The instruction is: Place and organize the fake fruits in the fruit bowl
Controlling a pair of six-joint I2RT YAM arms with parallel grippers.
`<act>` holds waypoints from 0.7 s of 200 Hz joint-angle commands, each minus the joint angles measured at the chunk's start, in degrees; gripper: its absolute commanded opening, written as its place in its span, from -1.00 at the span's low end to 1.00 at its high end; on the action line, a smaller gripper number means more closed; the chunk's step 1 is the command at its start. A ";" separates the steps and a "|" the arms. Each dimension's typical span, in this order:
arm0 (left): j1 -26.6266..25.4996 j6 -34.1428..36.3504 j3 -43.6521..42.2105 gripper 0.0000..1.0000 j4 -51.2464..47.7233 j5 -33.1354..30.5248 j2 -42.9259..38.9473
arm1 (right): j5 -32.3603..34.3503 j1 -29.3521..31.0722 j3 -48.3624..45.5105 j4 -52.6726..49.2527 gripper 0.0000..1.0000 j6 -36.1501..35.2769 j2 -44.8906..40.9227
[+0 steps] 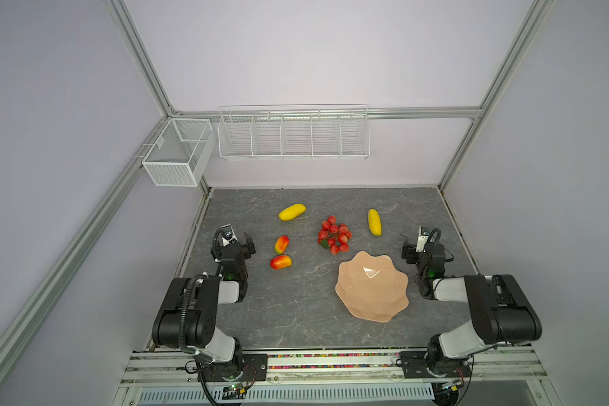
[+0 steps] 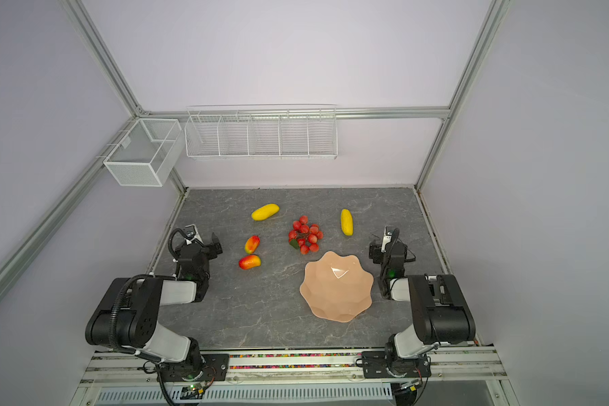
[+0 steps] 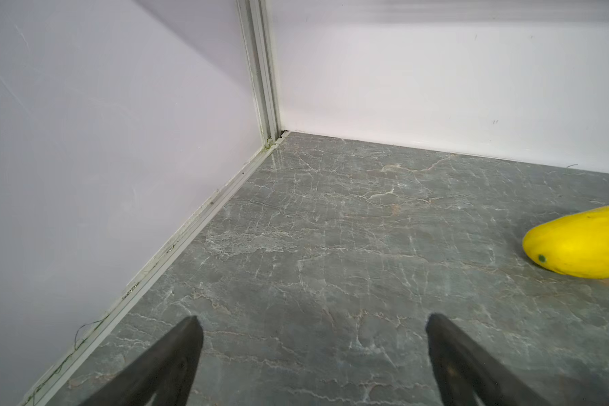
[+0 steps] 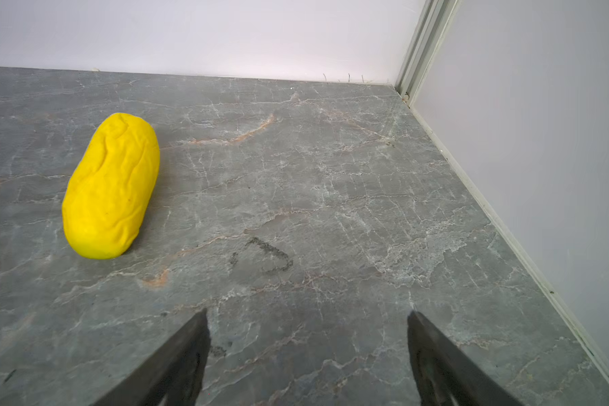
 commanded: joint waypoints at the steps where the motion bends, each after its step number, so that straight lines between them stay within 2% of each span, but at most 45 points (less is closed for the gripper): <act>1: 0.03 -1.04 0.20 0.97 0.24 -0.56 0.68 | 0.95 0.30 -0.16 1.57 0.77 0.66 -0.74; 87: 0.10 -1.21 0.10 0.98 0.51 -0.95 0.68 | 0.93 0.26 -0.49 1.97 0.77 0.60 -0.92; 106: 0.05 -1.86 -1.50 0.99 2.28 -3.08 -1.48 | 1.57 0.55 -0.35 -0.85 0.77 0.48 -4.30; 126: -2.48 1.05 -0.95 0.99 -6.20 -4.64 -11.34 | 5.81 1.97 1.14 -9.81 0.77 0.18 -12.56; 140: -5.65 0.39 3.90 0.99 -19.97 -5.49 -18.26 | 7.03 3.63 4.46 -21.01 0.77 0.86 -18.48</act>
